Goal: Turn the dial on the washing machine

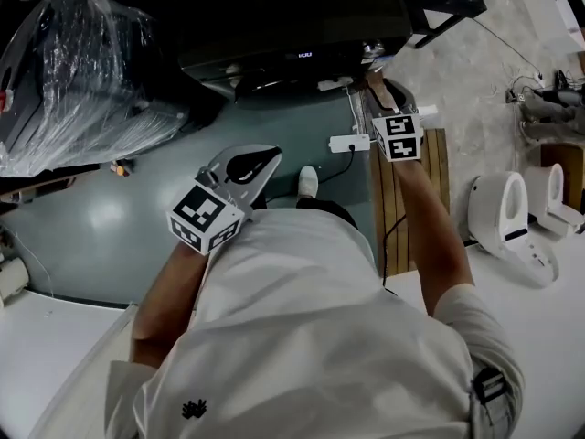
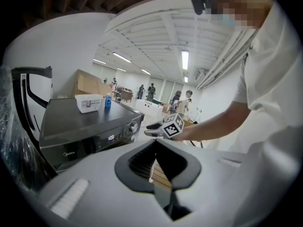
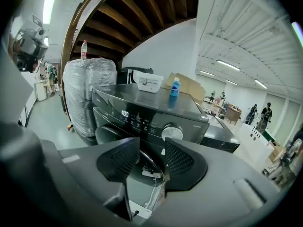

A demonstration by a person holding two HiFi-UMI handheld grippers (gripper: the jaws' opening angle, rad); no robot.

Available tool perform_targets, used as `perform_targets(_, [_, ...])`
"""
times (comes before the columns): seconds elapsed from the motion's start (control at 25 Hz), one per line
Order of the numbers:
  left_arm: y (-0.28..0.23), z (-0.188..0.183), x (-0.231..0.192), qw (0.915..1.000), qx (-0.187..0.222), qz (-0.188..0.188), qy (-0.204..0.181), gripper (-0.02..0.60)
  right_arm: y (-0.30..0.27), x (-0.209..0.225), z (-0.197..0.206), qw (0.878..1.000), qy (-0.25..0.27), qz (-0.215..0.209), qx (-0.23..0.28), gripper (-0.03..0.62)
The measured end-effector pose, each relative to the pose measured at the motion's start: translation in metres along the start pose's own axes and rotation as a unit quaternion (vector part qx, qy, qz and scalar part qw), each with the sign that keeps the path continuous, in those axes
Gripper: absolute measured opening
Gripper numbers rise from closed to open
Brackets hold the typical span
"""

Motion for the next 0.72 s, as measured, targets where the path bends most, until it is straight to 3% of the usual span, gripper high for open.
perform_targets(0.36, [0.001,0.001,-0.016,0.9995,-0.003,-0.027,0.016,0.055,-0.049,0.025,0.001,1.0,0.004,0.017,-0.016,0.175])
perform_targets(0.72, [-0.008,-0.001,-0.021,0.9992,-0.013,-0.03,0.022,0.056,-0.078,0.04,0.004,0.999,0.016,0.03,-0.036,0.225])
Point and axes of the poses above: the fingertips, and each gripper's own axes: y backward along the fingers, x to its right, z out of its underside, the point moved 5 cm from there along y, backward along the fingers, and after that the axes turned 4 degrees about y, right-handed, at the moved point
